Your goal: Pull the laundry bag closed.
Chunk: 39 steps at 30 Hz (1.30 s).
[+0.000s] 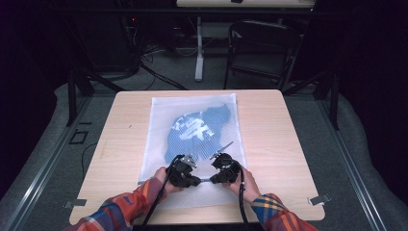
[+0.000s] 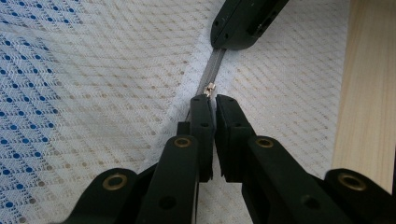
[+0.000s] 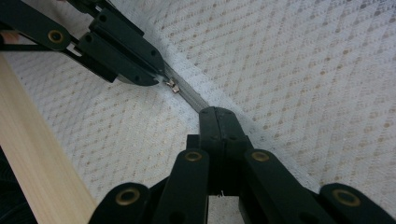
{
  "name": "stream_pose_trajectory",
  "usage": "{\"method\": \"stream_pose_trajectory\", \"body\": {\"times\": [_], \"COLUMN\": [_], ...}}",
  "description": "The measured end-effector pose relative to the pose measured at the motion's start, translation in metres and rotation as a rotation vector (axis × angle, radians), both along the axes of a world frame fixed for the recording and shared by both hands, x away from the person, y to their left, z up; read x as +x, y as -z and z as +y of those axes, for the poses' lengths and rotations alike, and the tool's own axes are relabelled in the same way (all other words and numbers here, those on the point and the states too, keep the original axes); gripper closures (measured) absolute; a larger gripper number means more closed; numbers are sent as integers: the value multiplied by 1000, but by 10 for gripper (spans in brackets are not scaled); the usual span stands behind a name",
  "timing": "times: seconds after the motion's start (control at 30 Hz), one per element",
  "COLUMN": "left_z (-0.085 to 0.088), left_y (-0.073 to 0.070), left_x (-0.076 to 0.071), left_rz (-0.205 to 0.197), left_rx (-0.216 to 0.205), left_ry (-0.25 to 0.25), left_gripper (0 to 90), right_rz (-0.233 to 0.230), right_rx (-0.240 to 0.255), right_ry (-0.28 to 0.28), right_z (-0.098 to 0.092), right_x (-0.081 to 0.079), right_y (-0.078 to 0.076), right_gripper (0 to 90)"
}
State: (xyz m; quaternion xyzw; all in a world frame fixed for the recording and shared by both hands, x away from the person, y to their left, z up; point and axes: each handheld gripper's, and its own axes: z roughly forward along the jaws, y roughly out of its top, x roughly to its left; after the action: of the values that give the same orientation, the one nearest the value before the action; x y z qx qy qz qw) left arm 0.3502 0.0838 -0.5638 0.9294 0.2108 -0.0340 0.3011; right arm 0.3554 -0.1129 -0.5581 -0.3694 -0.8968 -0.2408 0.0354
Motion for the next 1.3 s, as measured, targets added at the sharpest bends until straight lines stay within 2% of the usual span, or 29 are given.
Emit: {"method": "stream_pose_trajectory", "body": {"times": [0.3,0.33,0.83,0.87,0.93,1.0,1.3], "left_z": [4,6,10,11,13,16,25], "left_y": [-3,-3,-5,-5,-6,-6,-6], "left_x": [0,1,1,1,1,1,1], "left_rz": [-3,-2,-1,4,-3,3,5], "left_rx": [2,-4,6,-3,10,10,10], "left_ry": [1,3,9,7,8,2,-9], "left_gripper": [864,864,865,865,865,865,865], "right_rz": [4,7,13,13,7,6,13], "right_rx": [19,33,28,27,23,36,24], "right_ry": [11,25,12,12,7,19,9], "right_z": [-3,-2,-3,-3,-4,-4,-4], "right_x": [0,-1,0,0,1,0,1], "right_y": [1,2,1,1,2,2,2], "right_gripper": [900,900,900,900,900,900,900]}}
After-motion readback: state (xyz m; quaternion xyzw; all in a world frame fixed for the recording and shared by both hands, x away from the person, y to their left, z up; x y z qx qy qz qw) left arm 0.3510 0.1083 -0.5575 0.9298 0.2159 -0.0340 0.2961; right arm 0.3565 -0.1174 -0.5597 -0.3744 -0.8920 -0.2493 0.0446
